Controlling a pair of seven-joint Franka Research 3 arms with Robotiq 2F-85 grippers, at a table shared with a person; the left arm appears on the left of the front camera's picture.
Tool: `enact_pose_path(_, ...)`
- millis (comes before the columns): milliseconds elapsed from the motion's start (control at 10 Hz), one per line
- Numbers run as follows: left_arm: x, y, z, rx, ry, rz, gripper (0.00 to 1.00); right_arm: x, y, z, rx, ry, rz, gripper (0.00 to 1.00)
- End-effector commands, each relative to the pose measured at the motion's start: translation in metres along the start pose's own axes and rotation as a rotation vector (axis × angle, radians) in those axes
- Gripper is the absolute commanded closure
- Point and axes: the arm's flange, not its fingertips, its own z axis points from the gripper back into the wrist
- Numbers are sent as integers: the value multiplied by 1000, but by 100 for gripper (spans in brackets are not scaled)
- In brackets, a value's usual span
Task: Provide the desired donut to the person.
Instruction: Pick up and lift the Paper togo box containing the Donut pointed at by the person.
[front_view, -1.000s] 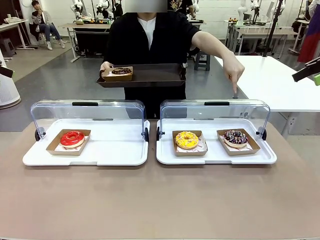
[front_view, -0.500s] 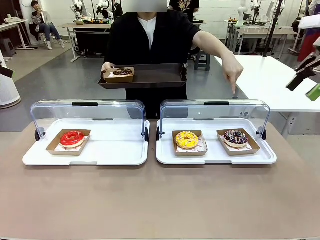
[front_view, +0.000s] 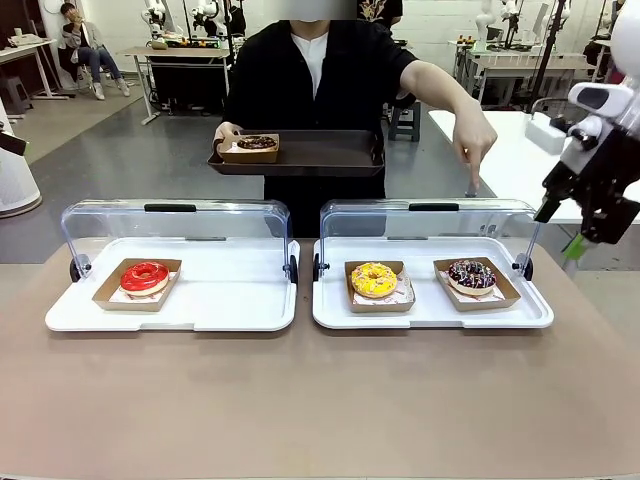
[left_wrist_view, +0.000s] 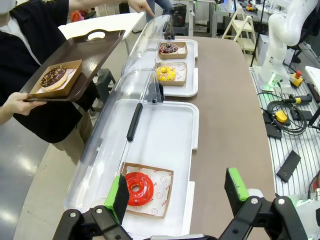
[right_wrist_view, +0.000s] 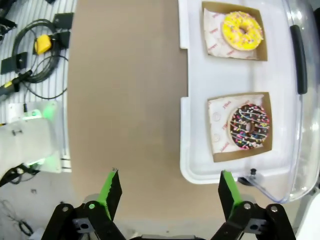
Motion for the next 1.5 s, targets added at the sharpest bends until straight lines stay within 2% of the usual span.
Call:
enact_pose_path(0,0,0,2,5,-5,-3,0,-7,1,-23,-83,12,18,0)
enact_pose_path(400,0,0,2,5,-5,-3,0,-28,-22,-64,-105,17,-29,0)
enact_pose_path(600,0,0,2,5,-5,-3,0,-32,-26,-64,-81,-24,-29,0)
enact_pose_path(700,0,0,2,5,-5,-3,0,-30,-21,-63,-100,17,-50,0)
enact_pose_path(1400,0,0,2,5,-5,-3,0,-30,-21,-63,-100,17,-50,0)
